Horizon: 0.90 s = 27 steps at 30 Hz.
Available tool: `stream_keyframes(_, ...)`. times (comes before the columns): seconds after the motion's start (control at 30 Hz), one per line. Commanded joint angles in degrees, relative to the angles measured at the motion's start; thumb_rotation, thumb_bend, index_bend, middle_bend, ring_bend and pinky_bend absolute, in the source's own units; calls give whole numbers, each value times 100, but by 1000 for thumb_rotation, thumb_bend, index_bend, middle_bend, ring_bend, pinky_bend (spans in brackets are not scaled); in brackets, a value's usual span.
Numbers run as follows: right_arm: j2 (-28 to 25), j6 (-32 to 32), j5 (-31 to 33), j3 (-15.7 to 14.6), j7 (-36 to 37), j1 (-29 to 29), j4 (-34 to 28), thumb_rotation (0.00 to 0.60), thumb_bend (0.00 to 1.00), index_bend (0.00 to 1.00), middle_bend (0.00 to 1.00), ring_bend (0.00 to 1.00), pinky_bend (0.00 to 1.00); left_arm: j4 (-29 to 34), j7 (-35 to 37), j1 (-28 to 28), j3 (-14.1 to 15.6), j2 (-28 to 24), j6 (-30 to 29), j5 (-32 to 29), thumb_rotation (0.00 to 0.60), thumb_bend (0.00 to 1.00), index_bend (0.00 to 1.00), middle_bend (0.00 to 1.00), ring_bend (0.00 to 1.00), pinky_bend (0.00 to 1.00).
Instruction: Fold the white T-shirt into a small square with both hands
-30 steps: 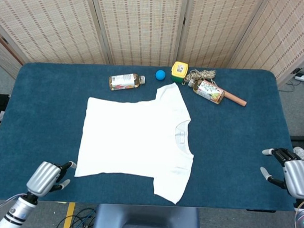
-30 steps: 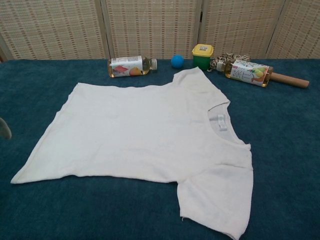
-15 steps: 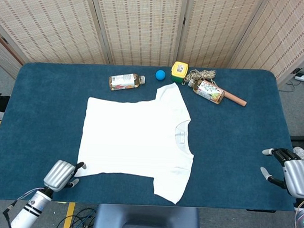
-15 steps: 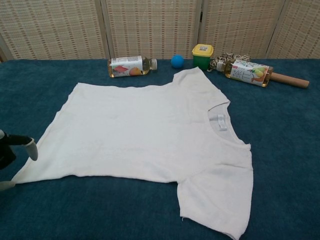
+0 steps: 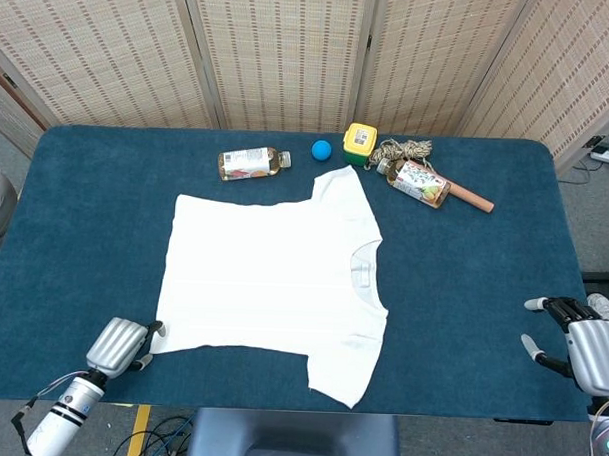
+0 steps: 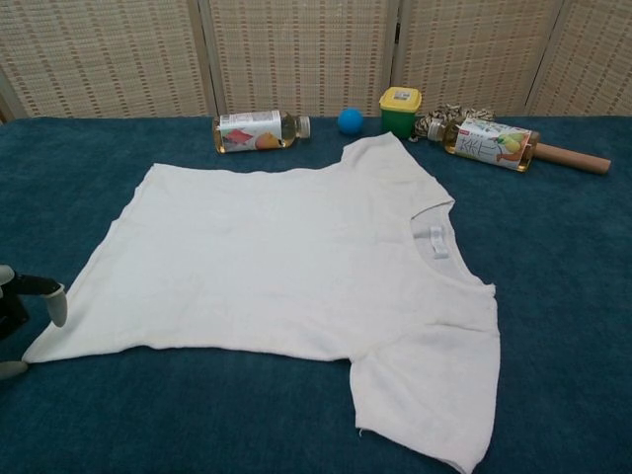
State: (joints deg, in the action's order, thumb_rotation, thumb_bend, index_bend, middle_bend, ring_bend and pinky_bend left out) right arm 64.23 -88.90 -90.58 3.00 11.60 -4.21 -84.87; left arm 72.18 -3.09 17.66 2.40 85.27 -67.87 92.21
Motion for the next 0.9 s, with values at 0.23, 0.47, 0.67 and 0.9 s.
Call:
stream_keyframes(0.23,10,28,29,-1,-6,3,9,600,270,349,420,360,425,-122,60,64,-55,122,6,-131,600,261,471,921,856,993)
stream_keyframes(0.47,20,53,56,-3,-2,7,26,600,270,349,420,360,425,-219,219,115,-47,231,-25,-134,600,264,500,924,858,994)
stream_keyframes(0.67,22,67,69,3,7,4,42,600,270,349,420,361,425,-274,339,174,-20,273,-20,-110,600,373,509,924,859,994)
stream_keyframes(0.9,43,87,81,6,28,-2,77,600,270,349,420,362,425,-320,380,222,6,321,-7,-114,600,466,550,924,859,995)
